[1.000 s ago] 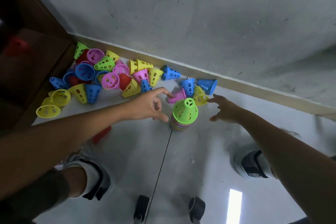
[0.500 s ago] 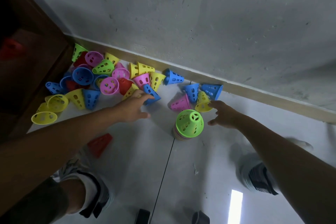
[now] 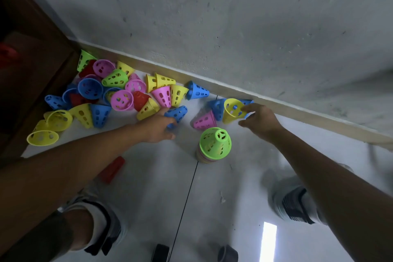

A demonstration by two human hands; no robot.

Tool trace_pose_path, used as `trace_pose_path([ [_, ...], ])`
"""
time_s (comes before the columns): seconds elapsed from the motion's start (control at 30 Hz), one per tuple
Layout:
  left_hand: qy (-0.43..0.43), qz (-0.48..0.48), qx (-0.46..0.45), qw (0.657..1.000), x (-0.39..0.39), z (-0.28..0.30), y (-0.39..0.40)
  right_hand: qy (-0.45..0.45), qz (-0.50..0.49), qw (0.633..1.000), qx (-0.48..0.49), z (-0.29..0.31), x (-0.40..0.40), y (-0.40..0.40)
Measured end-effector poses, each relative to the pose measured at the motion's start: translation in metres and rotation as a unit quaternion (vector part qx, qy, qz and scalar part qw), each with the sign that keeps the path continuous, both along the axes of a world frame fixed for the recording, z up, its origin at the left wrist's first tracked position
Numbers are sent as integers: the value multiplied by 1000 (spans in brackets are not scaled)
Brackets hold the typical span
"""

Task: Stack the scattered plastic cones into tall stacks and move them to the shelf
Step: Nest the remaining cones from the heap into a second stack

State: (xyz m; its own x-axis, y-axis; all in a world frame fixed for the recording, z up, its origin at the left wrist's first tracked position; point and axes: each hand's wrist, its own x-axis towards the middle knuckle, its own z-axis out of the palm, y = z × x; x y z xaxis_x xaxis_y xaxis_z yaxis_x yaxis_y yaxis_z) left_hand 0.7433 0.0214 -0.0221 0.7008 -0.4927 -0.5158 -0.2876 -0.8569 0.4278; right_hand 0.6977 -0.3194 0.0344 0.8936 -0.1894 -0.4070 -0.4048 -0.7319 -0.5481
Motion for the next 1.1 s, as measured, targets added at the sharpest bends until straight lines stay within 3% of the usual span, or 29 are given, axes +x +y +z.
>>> trace_pose_path([
  [0.13,15,-5,-1,1000,0,-5,3,-83,-11,996,11,19,-5,3],
  [0.33,36,12,-12,999,2,-10,6,-138,-11,986,89,50,-12,4],
  [0.57,41,-59,116,991,-6,0,2,-144,9,974,176,85,-26,8],
  [0.73,33,-80,147,985,-7,-8,-2,-91,26,960,264,112,-37,15],
  [0.93,9,-73,101,992,-6,-15,-12,19,54,926,374,125,-50,20],
  [1.1,-14,-55,82,995,-11,-7,-19,51,32,895,441,116,-56,19],
])
